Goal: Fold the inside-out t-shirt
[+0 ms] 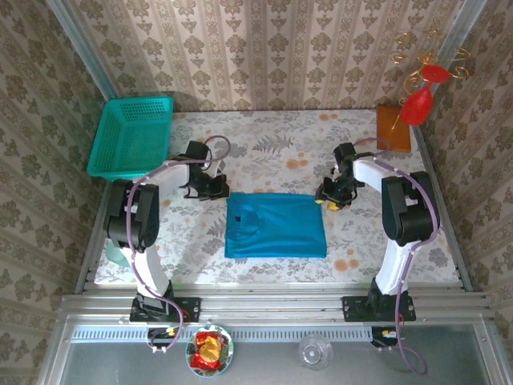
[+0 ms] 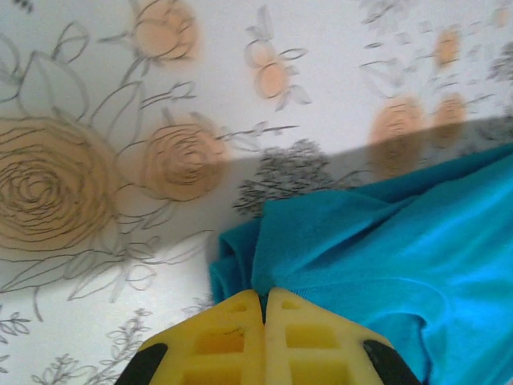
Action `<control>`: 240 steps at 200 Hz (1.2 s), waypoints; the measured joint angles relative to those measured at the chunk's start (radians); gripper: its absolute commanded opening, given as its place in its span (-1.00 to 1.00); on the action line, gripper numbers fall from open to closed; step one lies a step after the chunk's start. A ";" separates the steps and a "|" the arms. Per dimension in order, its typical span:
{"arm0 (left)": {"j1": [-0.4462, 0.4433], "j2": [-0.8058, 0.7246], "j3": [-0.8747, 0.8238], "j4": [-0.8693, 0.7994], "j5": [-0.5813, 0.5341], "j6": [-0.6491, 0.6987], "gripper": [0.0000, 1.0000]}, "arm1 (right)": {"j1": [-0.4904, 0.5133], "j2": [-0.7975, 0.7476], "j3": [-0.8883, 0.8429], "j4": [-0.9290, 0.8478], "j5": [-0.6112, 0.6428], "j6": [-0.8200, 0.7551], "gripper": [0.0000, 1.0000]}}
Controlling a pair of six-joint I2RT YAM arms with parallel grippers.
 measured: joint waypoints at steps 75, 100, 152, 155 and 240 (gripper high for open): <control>0.004 0.047 0.033 -0.047 -0.108 0.023 -0.45 | 0.002 -0.068 0.000 -0.044 0.018 0.001 0.13; 0.000 -0.035 0.039 -0.101 -0.154 0.026 -0.40 | 0.020 -0.120 0.002 -0.050 -0.026 0.004 0.13; -0.197 -0.241 0.049 -0.176 -0.202 0.014 -0.56 | 0.117 -0.103 0.029 -0.014 -0.215 0.023 0.13; -0.217 -0.247 0.043 -0.174 -0.200 0.008 -0.58 | 0.121 -0.097 0.032 -0.011 -0.224 0.024 0.14; -0.415 -0.222 -0.302 -0.011 -0.075 -0.156 -0.75 | 0.100 0.076 0.078 0.024 -0.271 0.026 0.11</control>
